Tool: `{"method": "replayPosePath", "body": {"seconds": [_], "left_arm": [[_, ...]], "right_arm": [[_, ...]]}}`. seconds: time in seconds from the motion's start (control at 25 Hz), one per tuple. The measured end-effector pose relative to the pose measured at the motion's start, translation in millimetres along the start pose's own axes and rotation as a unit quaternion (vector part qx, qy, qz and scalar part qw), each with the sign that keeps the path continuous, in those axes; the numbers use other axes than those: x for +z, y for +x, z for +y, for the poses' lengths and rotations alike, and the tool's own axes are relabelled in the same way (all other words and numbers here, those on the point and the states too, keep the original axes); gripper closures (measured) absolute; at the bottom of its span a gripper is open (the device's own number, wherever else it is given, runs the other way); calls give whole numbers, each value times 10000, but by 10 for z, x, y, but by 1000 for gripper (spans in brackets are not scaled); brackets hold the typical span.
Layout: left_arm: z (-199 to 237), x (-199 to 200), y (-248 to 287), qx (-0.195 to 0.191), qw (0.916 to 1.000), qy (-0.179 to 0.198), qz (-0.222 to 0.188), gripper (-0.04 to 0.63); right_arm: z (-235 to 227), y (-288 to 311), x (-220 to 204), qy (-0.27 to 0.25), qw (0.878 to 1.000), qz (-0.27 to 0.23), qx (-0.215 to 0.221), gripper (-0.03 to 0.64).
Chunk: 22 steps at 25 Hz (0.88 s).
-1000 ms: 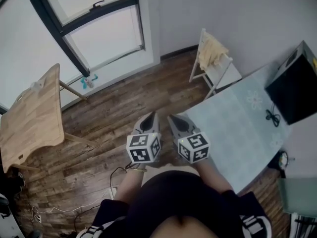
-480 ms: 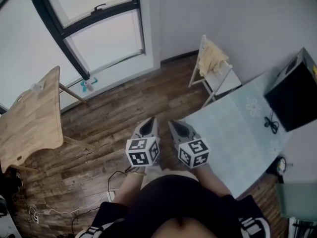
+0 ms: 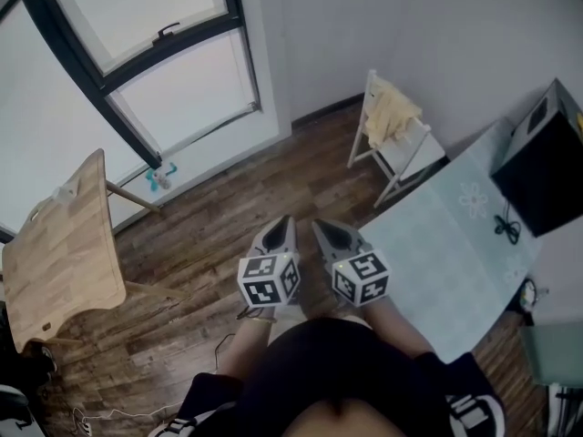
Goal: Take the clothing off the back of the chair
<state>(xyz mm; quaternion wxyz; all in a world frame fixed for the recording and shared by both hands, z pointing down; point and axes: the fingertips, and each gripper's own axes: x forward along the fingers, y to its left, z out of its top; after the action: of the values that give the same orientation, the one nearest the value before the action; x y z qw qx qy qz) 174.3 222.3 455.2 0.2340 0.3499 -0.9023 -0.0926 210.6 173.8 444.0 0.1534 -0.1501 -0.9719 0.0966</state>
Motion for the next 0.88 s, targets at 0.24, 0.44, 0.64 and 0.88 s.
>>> {"method": "replayPosePath", "body": {"seconds": [0.24,0.44,0.64,0.88], "left_arm": [[341,292,296,-188,9998,59,57,591],[600,517,555,-367,9992,115,146,591],[862,719,794,-531,9982,170,241,591],[1126,934,1052,-774,9960,268,345,591]], "right_arm": [[-63,507,204,25,9998,-46,-199,604],[-123,892,369,51,9992,-66,-388,604],[-185,1266,513,105,9983,-79,-567,604],[-220,1665,643,171,9967,-144,-784,604]]}}
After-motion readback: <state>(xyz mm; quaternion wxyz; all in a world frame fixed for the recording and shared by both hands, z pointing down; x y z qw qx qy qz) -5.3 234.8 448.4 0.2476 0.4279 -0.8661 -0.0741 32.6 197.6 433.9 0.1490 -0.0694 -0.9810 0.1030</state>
